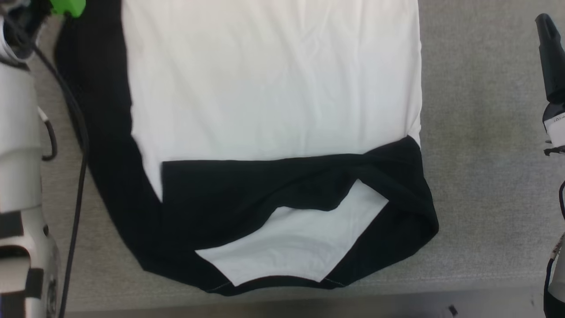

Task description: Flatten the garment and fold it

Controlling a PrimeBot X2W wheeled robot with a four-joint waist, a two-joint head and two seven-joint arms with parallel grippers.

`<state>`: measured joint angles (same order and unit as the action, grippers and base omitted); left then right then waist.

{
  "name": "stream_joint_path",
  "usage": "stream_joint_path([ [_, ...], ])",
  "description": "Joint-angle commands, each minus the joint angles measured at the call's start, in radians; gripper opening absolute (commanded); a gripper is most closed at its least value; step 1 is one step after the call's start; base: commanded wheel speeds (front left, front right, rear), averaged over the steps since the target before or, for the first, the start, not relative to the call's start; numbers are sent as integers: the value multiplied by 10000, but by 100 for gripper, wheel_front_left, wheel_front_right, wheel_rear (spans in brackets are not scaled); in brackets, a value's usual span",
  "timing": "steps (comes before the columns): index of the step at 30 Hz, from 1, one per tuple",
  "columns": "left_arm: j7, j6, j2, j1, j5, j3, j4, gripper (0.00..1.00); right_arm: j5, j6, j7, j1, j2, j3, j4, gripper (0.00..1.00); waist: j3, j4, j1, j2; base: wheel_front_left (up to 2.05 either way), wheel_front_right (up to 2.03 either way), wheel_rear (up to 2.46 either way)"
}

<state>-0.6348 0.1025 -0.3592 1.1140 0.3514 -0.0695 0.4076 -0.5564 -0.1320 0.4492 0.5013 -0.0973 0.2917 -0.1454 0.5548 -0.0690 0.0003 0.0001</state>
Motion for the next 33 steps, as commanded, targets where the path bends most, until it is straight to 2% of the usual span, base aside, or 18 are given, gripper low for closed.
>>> stream_joint_path([
  [1, -501, -122, -117, 323, -106, -128, 138, 100, -91, 13, -77, 147, 17, -15, -98, 100, 1174, -592, -3, -1, 0, 0, 0],
  [8, -2346, -414, -788, 935, -1030, -873, 334, 100, -175, 13, -156, 156, 1, -111, -330, 100, 1619, -749, -3, -1, 0, 0, 0],
  [14, -3642, -668, -1024, 803, -1294, -1163, 283, 100, -203, 13, -156, 101, -50, 38, -496, 100, 1828, -753, -3, -1, 0, 0, 0],
  [18, -5031, -1256, -990, 386, -1043, -919, 283, 100, -249, 13, -141, 79, -46, 61, -576, 100, 1911, -773, -3, -1, 0, 0, 0],
  [19, -5401, -1480, -901, 253, -877, -771, 207, 89, -264, 13, -147, 63, -41, 65, -594, 100, 1933, -777, -3, -1, 0, 0, 0],
  [21, -5587, -1711, -813, 66, -629, -531, -155, 0, -285, 13, -166, 43, -37, 59, -625, 100, 2000, -788, -3, -1, 0, 0, 0],
  [26, -4848, -1942, -595, -299, 39, 181, -1076, 0, -293, 13, -230, 18, -58, 0, -588, 100, 2050, -767, -3, -1, 0, 0, 0],
  [27, -3605, -2012, -407, -319, 394, 738, -1468, 0, -249, 13, -263, 28, -93, -77, -476, 100, 1918, -679, -3, -1, 0, 0, 0],
  [33, -1323, -2386, 183, -383, 1139, 1991, -1517, 0, -138, 13, -304, 0, -265, -168, -239, 100, 1191, -259, -3, -1, 0, 0, 0],
])
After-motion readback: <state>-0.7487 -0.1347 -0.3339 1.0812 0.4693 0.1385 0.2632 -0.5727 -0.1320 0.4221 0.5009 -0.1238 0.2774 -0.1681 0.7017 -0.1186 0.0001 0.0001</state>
